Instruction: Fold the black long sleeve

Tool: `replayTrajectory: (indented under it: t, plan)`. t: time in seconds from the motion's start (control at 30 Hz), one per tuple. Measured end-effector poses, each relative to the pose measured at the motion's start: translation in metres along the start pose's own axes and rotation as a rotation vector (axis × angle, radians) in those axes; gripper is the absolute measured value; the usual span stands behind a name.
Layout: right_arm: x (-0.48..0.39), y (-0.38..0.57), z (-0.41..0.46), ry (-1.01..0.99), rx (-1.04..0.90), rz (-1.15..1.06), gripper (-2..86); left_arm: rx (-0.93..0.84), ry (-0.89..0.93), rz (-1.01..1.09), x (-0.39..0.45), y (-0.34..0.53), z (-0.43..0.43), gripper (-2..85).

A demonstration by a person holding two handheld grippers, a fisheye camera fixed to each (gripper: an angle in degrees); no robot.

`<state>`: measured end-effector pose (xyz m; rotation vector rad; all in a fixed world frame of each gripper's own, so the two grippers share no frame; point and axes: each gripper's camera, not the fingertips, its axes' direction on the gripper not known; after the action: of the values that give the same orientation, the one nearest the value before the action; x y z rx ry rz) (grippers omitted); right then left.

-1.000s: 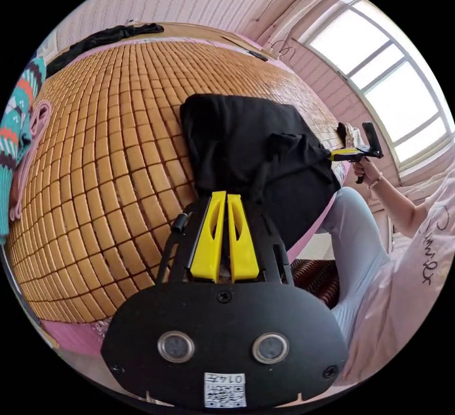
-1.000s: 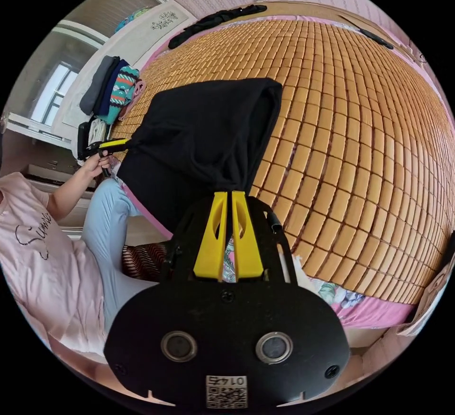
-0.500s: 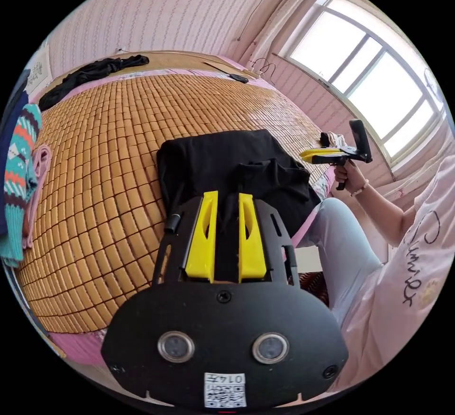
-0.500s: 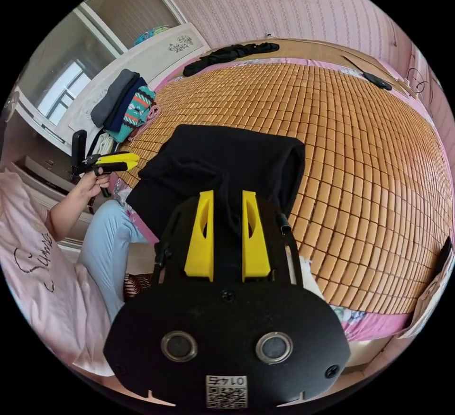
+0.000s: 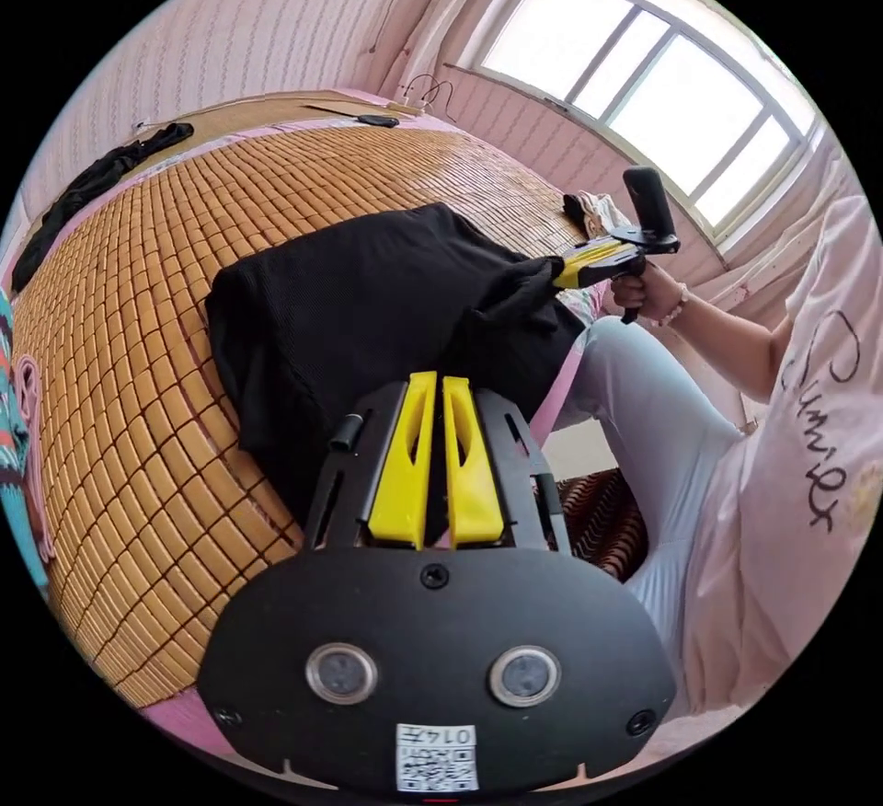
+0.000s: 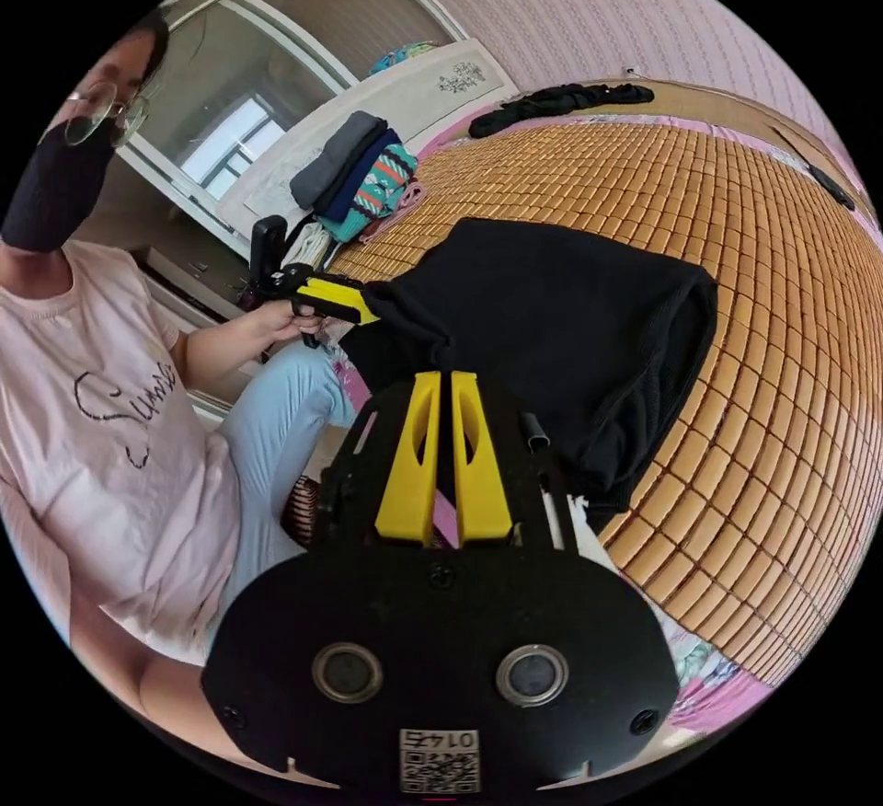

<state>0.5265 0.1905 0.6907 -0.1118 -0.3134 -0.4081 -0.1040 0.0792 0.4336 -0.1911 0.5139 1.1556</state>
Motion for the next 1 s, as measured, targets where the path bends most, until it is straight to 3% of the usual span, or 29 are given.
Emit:
replayTrajectory:
  t: [0.2,0.3,0.43,0.53,0.6,0.8,1.0]
  plan:
    - [-0.002,0.023,0.030,0.082,-0.288,0.050,10.0,-0.108,-0.054,-0.174,-0.003,0.043,0.008,6.1]
    - [0.009,0.029,0.004,0.112,-0.099,0.185,9.9,-0.017,-0.106,-0.268,-0.008,0.049,-0.012,6.3]
    - [0.028,0.040,-0.020,0.377,0.125,0.442,12.2,0.095,-0.201,-0.395,-0.019,0.044,-0.022,9.1]
    - [0.047,0.040,-0.003,0.327,0.057,0.528,9.3,0.115,-0.148,-0.481,-0.034,0.040,-0.004,8.9]
    - [0.051,0.040,0.007,0.259,0.015,0.536,6.2,0.074,-0.089,-0.518,-0.042,0.038,0.011,4.1]
    - [0.034,0.050,-0.016,0.177,0.124,0.519,3.9,0.158,-0.124,-0.507,-0.031,0.049,-0.022,1.9]
    - [0.047,0.055,0.005,0.202,0.017,0.560,5.4,0.029,-0.155,-0.521,-0.043,0.059,0.009,4.2]
